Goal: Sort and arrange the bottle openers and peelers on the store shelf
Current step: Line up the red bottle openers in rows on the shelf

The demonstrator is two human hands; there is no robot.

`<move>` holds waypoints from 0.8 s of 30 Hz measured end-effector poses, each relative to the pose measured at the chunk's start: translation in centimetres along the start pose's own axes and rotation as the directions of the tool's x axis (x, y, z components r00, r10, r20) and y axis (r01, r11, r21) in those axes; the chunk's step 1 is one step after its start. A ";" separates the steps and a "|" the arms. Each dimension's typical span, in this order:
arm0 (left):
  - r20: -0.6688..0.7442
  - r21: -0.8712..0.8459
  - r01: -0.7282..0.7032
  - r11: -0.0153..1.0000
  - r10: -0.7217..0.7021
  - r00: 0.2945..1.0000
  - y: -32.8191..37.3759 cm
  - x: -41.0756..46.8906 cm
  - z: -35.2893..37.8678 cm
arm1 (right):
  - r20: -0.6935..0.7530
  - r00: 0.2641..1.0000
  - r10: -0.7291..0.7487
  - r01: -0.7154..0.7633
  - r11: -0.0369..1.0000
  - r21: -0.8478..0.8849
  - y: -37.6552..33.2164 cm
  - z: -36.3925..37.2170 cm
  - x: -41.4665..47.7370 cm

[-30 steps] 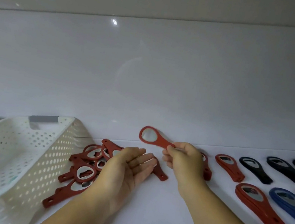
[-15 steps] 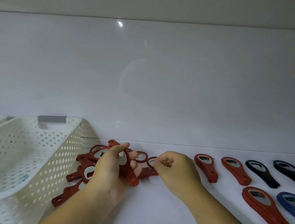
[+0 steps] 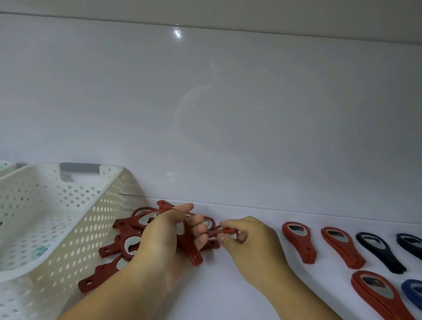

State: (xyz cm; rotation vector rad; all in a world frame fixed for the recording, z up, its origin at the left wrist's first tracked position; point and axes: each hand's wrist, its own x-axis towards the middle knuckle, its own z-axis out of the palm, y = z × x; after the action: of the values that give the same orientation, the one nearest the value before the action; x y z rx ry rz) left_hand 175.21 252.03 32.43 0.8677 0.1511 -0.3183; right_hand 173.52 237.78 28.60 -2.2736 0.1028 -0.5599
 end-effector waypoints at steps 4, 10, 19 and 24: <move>-0.025 -0.023 -0.013 1.000 0.013 1.000 0.1 0.0 0.0 | -0.151 0.986 0.072 -0.051 0.989 0.137 0.1 -0.5 0.3; -0.046 -0.064 0.036 0.997 -0.038 0.998 -0.5 0.7 0.3 | -0.241 0.964 0.115 -0.045 0.960 0.277 -0.4 -1.0 0.3; 0.148 -0.039 0.187 0.982 -0.180 0.973 -0.4 0.5 -0.7 | 0.043 0.937 -0.346 0.340 0.934 0.112 -3.5 -0.1 -2.0; 0.030 -0.131 0.125 0.984 -0.122 0.992 -0.2 0.8 -0.8 | -0.101 0.987 -0.125 0.106 0.980 -0.170 -2.1 -1.0 -0.9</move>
State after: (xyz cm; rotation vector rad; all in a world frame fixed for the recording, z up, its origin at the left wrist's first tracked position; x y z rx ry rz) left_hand 175.93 252.36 31.53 0.7247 0.2043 -0.4284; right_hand 172.11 238.83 30.40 -2.4190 0.0742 -0.7652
